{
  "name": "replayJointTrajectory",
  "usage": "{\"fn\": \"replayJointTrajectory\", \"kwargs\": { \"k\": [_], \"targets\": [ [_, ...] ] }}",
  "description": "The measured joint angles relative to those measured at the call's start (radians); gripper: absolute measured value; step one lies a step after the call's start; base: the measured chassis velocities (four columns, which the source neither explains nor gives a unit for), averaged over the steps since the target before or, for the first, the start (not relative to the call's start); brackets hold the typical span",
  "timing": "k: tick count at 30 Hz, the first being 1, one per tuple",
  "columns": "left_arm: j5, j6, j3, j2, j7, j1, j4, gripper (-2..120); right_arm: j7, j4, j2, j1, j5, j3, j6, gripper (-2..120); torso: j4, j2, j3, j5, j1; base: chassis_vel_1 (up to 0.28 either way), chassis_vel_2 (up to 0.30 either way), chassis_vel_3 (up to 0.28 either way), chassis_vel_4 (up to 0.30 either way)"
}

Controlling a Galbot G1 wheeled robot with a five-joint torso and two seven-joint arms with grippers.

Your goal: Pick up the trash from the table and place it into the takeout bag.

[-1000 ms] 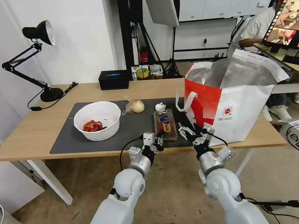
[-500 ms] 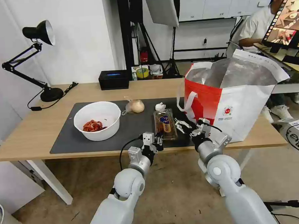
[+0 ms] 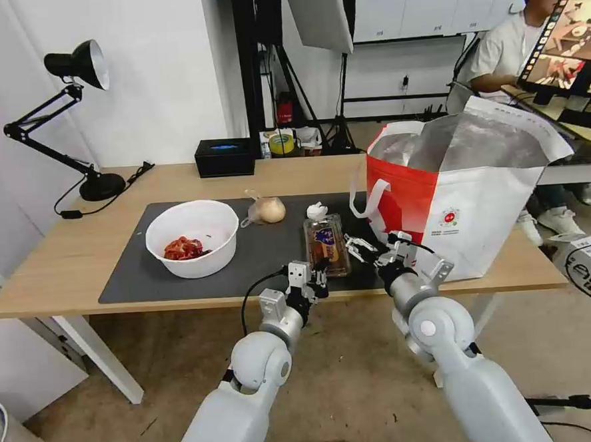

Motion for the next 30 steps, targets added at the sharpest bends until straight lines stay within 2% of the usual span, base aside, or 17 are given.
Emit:
{"fn": "replayJointTrajectory", "kwargs": {
  "k": [30],
  "targets": [
    [-0.004, -0.001, -0.017, 0.011, 0.0, 0.009, -0.01, 0, 0.022, -0.078, 0.025, 0.087, 0.0, -0.081, -0.016, 100, 0.0001, 0.0, 0.0, -0.0001, 0.0, 0.0, 0.0, 0.0, 0.0]
  ]
}}
